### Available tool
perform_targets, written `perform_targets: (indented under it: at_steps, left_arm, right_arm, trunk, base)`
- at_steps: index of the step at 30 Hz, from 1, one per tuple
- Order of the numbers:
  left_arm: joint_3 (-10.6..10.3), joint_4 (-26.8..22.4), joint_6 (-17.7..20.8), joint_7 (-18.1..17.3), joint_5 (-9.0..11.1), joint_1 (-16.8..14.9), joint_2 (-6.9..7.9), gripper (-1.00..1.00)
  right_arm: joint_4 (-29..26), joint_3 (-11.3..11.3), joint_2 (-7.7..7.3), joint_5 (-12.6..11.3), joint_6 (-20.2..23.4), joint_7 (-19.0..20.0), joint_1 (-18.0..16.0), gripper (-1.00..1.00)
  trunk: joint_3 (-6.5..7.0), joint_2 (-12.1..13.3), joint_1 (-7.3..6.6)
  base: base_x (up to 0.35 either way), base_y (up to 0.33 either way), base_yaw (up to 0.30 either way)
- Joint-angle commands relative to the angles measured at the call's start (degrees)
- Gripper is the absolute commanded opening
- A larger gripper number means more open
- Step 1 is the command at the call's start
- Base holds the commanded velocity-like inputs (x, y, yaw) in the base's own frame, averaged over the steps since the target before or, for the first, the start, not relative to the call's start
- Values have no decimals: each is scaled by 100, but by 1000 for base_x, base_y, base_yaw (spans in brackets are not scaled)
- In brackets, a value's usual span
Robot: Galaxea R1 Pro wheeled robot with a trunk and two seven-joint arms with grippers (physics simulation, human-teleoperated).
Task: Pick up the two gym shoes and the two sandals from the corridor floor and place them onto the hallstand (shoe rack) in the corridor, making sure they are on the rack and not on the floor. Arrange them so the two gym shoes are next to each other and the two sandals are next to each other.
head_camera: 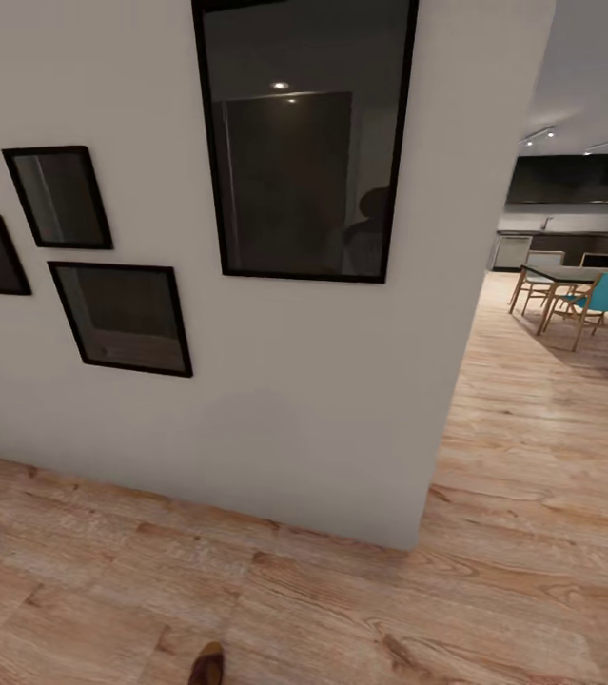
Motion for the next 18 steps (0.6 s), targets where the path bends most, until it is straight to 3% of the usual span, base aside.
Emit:
perform_targets:
  at_steps: [1, 18]
  left_arm:
    - [5, 5, -17, -6, 26, -3, -1, 100]
    - [-12, -21, -17, -2, 8, -3, -10, 100]
  right_arm:
    - [6, -1, 1, 3, -15, -5, -3, 100]
    - [-11, 25, 0, 32, -17, 35, -3, 100]
  trunk:
    - [-6, -3, 0]
    - [-6, -3, 0]
  base:
    - [0, 168, -25]
    - [0, 21, -3]
